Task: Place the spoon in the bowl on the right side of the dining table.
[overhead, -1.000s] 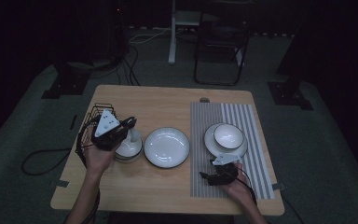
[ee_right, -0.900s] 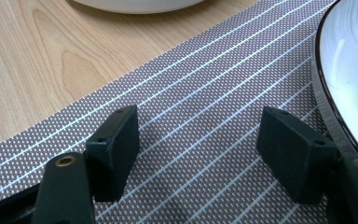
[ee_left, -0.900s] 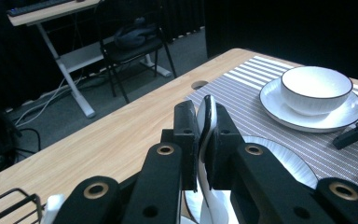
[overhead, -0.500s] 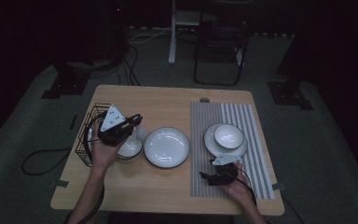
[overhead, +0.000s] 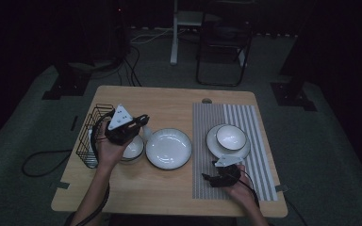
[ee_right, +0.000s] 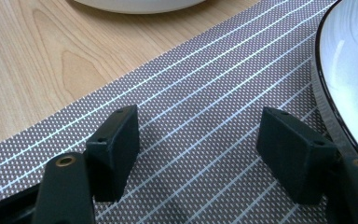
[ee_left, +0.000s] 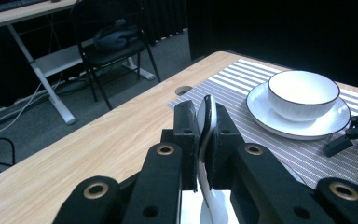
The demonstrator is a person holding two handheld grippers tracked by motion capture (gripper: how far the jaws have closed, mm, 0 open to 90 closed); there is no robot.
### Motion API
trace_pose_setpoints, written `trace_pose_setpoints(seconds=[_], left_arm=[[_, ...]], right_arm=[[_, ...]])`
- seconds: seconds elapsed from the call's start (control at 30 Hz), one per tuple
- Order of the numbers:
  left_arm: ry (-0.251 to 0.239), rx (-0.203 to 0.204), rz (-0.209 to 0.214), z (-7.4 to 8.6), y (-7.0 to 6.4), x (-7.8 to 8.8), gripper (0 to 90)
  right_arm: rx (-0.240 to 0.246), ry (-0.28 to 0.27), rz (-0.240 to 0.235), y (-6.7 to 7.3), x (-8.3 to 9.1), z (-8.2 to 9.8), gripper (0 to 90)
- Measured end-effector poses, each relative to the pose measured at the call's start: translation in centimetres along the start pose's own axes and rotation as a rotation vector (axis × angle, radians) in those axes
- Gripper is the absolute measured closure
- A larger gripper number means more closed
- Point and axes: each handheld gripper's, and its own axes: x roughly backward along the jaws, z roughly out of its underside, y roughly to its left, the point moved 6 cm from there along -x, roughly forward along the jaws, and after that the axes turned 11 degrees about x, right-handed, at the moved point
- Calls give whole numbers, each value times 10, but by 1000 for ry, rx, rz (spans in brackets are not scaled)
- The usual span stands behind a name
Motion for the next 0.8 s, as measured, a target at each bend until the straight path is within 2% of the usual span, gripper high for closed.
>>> trace_pose_setpoints(seconds=[0.8], left_arm=[[6,-21,32,-10,0,-23,849]], right_arm=[[4,0,1,0,0,0,295]])
